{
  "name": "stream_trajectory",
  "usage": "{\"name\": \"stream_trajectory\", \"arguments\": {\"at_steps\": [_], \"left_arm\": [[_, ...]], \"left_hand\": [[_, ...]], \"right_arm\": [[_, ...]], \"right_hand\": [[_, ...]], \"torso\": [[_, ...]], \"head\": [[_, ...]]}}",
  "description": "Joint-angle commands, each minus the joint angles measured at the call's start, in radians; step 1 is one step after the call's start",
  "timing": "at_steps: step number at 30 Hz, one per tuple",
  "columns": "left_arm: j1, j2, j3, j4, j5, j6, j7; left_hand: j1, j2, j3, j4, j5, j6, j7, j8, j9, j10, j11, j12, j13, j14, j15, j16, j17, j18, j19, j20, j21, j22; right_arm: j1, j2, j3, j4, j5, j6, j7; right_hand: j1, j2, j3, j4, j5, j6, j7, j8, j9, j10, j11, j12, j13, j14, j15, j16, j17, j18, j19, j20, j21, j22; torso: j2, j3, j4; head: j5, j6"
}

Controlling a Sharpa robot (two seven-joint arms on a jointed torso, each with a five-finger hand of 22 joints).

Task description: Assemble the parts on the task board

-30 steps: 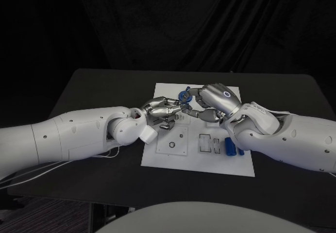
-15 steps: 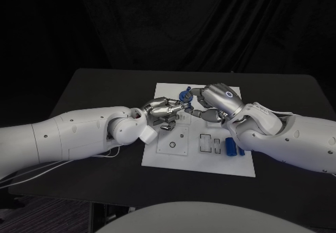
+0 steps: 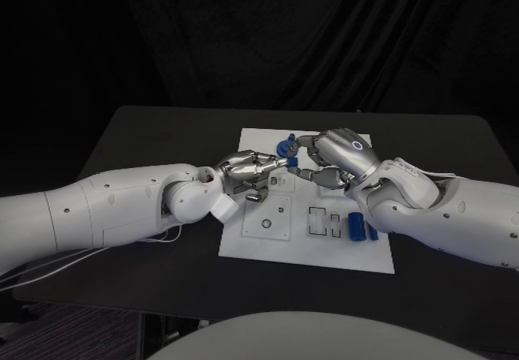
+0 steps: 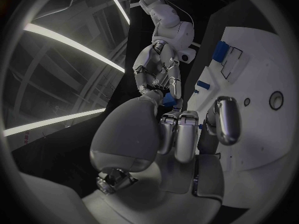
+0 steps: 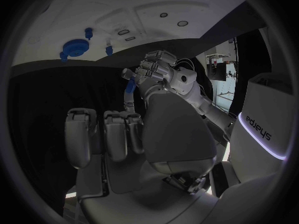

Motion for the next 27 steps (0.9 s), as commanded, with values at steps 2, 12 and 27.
{"name": "stream_trajectory", "arguments": {"at_steps": [2, 12, 27], "left_arm": [[-0.001, -0.003, 0.001, -0.004, -0.038, 0.027, 0.020], [-0.001, -0.018, 0.001, -0.020, -0.218, -0.018, 0.080], [0.001, -0.051, 0.001, -0.002, -0.706, -0.205, 0.169]], "left_hand": [[0.032, 0.002, 0.003, -0.001, 0.059, 0.007, -0.005, -0.006, -0.021, 0.098, -0.001, -0.001, 0.260, 0.104, 0.005, 0.003, 0.264, 0.018, -0.011, -0.002, -0.006, 0.169], [0.086, -0.008, 0.023, -0.015, 0.114, 0.055, -0.001, 0.021, -0.039, 0.101, 0.007, 0.002, 0.262, 0.104, 0.010, 0.003, 0.264, 0.017, -0.007, 0.001, 0.003, 0.171], [0.078, 0.024, -0.046, -0.004, -0.213, 0.101, -0.024, 0.150, -0.017, 0.102, -0.006, 0.003, 0.262, 0.104, -0.003, 0.003, 0.264, -0.017, 0.120, -0.006, 0.150, 0.217]], "right_arm": [[-0.002, -0.004, 0.000, 0.002, -0.004, -0.017, -0.001], [-0.002, -0.016, 0.000, 0.013, -0.004, -0.017, -0.001], [-0.003, -0.031, 0.000, 0.024, -0.004, -0.006, 0.001]], "right_hand": [[-0.014, 0.004, -0.003, 0.002, 0.000, 0.020, -0.015, 0.006, 0.004, 0.106, -0.005, 0.003, 0.263, 0.104, -0.008, 0.003, 0.263, 0.001, 0.071, -0.008, 0.003, 0.241], [-0.019, 0.003, -0.004, 0.004, 0.000, 0.019, -0.015, 0.005, 0.003, 0.106, -0.005, 0.003, 0.263, 0.104, -0.008, 0.003, 0.263, 0.001, 0.072, -0.008, 0.004, 0.241], [-0.023, 0.002, -0.005, 0.005, 0.000, 0.019, -0.014, 0.004, 0.003, 0.106, -0.005, 0.003, 0.263, 0.104, -0.008, 0.003, 0.263, 0.000, 0.072, -0.007, 0.004, 0.241]], "torso": [[0.000, -0.0003, 0.0000], [0.000, 0.0001, 0.0007], [-0.001, 0.0004, 0.0008]], "head": [[0.002, 0.000], [0.003, 0.000], [0.003, 0.000]]}}
